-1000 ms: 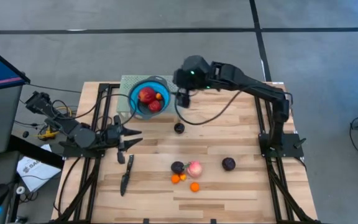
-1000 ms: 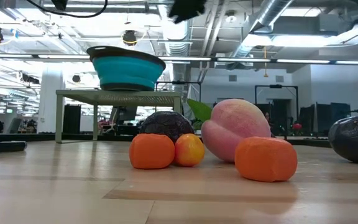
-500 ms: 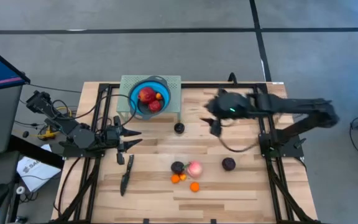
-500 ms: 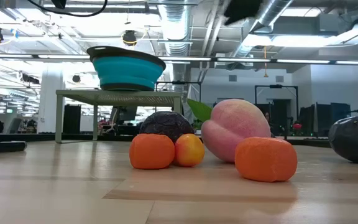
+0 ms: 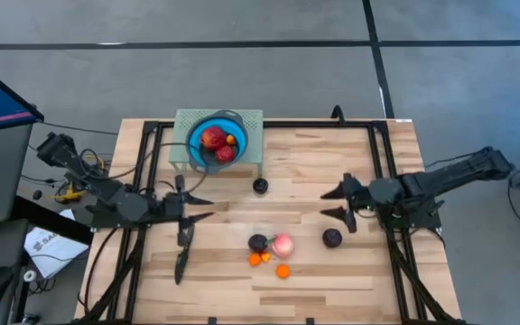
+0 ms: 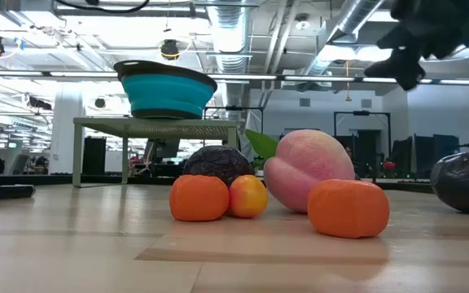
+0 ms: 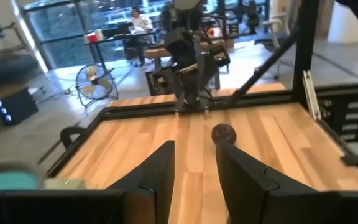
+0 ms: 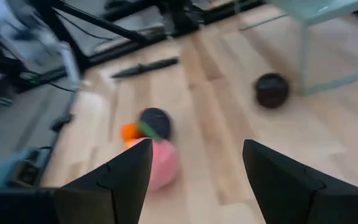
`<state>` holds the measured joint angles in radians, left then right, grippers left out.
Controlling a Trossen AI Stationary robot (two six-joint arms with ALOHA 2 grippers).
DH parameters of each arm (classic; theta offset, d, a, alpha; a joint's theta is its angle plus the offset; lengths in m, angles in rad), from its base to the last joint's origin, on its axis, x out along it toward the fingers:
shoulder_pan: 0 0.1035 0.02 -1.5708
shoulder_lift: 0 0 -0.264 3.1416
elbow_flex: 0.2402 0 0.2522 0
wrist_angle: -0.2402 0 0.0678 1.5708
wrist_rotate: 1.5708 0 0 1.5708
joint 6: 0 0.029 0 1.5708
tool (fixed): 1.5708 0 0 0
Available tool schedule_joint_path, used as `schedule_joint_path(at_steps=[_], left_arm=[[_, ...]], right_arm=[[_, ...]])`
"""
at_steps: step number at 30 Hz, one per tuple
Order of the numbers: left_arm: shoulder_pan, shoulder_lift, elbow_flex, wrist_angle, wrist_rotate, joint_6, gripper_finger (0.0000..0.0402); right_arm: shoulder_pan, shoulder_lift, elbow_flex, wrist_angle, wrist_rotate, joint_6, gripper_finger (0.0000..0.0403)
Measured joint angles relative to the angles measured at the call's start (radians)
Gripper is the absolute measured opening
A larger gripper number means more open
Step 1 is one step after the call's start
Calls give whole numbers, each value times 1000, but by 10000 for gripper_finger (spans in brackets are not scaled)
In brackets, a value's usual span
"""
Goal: Pick & Place Fruit
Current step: Put the bottom left black plum into the blue strainer bowl on the shelf
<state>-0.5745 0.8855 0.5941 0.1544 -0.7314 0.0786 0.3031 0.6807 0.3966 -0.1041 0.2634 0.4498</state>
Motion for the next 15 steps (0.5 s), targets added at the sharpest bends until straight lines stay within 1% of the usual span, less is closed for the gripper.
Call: schedule_joint_path(at_steps=[3,7,10,13,15], left_arm=[[45,106,0,84,41,19,112],[109,214,0,139,98,-69,112],[155,267,7,141,163,-145,112],[180,319,39,134,244,-158,116],[196,350,78,91,292,-162,125]], right_arm=[[33,0,-86,99,0,24,244],[38,37,-139,174,0,53,244],[25,73,-145,169,0,57,244],[12,113,-145,178,0,57,244],[2,146,-145,211,0,52,244]])
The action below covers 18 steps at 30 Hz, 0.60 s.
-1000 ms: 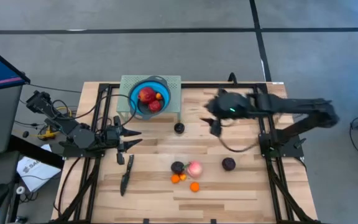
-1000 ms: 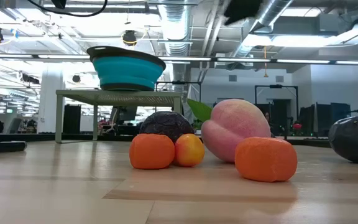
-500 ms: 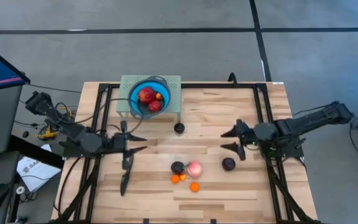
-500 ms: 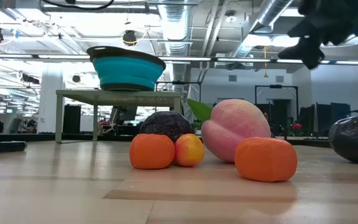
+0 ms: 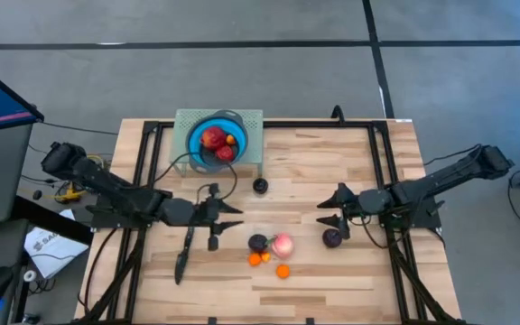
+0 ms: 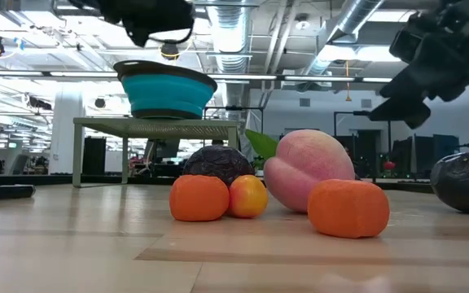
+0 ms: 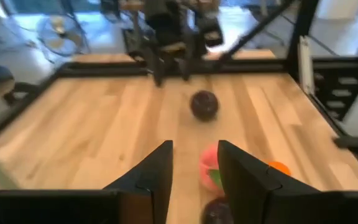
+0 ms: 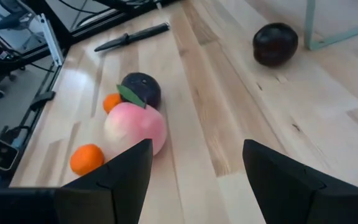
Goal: Pick & Place Fruit
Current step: Put the bottom left black plum into the blue strainer bowl on the shelf
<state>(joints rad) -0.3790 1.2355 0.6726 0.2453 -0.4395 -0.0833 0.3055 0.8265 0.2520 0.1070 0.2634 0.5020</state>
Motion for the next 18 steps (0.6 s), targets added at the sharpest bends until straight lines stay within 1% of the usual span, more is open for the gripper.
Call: schedule_joint_path(at_steps=[3,5,11,18], left_arm=[[32,52,63,-113,60,-4,148],[53,81,94,-157,91,-4,167],[106,145,119,-175,220,-4,226],[130,201,119,-172,229,-4,284]], right_arm=[[-13,54,0,57,0,-1,244],[-16,93,0,104,0,-1,244],[-16,234,0,240,0,-4,244],[-17,400,1,408,0,20,244]])
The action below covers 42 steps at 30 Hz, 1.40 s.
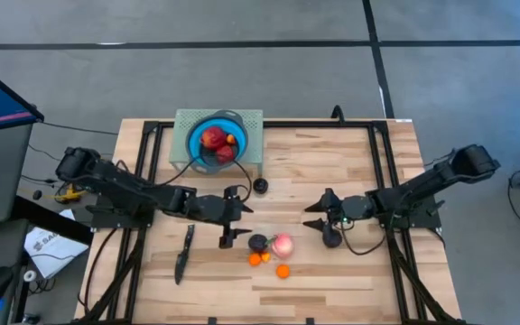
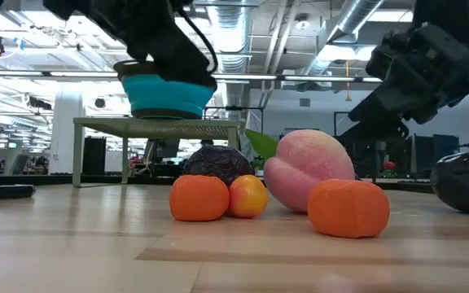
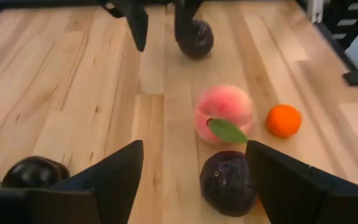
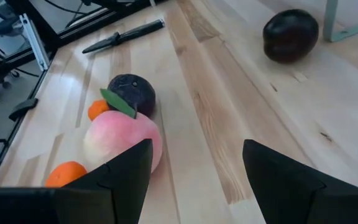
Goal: Pick & Place Fruit
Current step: Put the bottom left black plum into the blue strainer bowl on the shelf
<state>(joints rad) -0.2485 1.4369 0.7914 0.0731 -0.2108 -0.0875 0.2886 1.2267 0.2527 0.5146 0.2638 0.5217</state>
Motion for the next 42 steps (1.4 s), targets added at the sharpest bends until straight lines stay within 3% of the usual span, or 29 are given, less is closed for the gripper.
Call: schedule_joint_path(at_steps=[8,24,30,42], left_arm=[[-1,85,0,94,60,35,296],[-39,142,0,301,52,86,295],[-99,179,30,305,-35,82,295],[-120,301,88,266,-17,98,302]], right_arm=[[0,106,15,53,-1,1,244],[47,107,29,55,-8,26,244],[115,106,29,49,-9,97,244],[172,106,30,64,-1,146,244]])
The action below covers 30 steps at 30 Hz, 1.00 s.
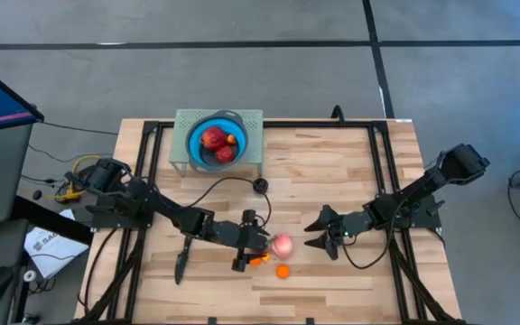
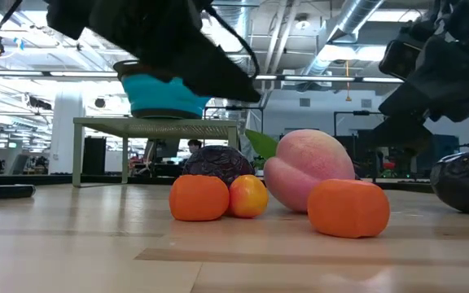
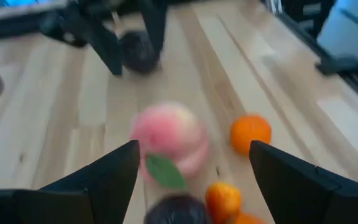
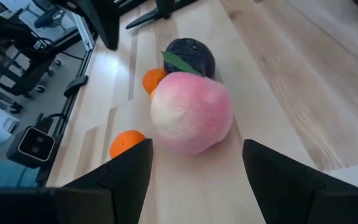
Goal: Pick & Place Fruit
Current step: Put the bottom left black plum into the blue strainer bowl on the shelf
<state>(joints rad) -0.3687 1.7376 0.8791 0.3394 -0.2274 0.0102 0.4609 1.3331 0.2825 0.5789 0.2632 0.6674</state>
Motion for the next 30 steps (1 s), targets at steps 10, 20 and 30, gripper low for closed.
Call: schedule_joint_path(at_steps=[10,20,30], left_arm=[[3,-4,-32,-95,25,-266,339],[24,25,-57,-64,-11,-466,336],[31,95,-58,-17,14,-550,329]], right_arm=[[-52,0,0,1,1,-20,244],[-92,0,0,6,1,-41,244],[-88,0,0,13,1,-39,244]])
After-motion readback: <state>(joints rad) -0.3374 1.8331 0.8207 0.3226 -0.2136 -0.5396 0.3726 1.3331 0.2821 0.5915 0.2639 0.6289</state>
